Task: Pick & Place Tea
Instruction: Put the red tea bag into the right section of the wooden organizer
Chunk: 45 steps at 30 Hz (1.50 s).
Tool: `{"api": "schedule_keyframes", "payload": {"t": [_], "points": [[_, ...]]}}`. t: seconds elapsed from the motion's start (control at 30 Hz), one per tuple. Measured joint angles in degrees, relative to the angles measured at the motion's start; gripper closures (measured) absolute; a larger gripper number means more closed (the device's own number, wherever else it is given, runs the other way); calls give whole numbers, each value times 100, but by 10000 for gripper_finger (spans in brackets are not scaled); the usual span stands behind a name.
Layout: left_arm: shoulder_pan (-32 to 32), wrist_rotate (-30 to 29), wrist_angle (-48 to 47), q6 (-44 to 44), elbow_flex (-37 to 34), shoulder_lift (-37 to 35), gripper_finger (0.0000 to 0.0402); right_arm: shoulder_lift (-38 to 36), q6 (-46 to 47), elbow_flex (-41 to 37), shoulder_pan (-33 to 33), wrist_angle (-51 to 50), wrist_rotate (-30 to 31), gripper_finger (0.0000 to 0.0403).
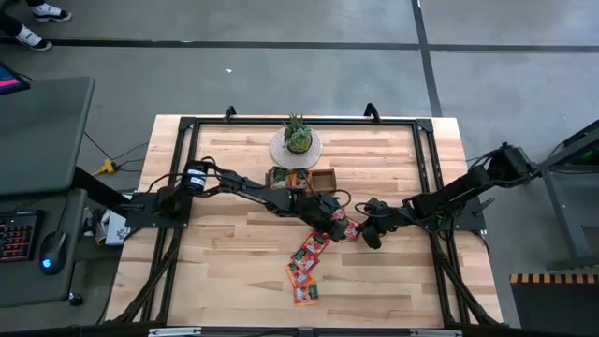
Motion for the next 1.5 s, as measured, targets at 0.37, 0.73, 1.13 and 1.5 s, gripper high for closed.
{"api": "schedule_keyframes", "payload": {"t": [0.37, 0.73, 1.13, 1.5], "points": [[9, -66, -130, -274, 0, 190, 234, 10, 69, -7, 0, 238, -117, 403], [9, -420, -410, -338, -1, 253, 234, 13, 101, -7, 118, 514, -180, 403], [9, -358, -420, -316, -2, 251, 234, 13, 389, -4, 415, 587, -65, 403], [7, -330, -409, -307, -7, 251, 234, 17, 64, 416, 230, 407, 114, 403]]}}
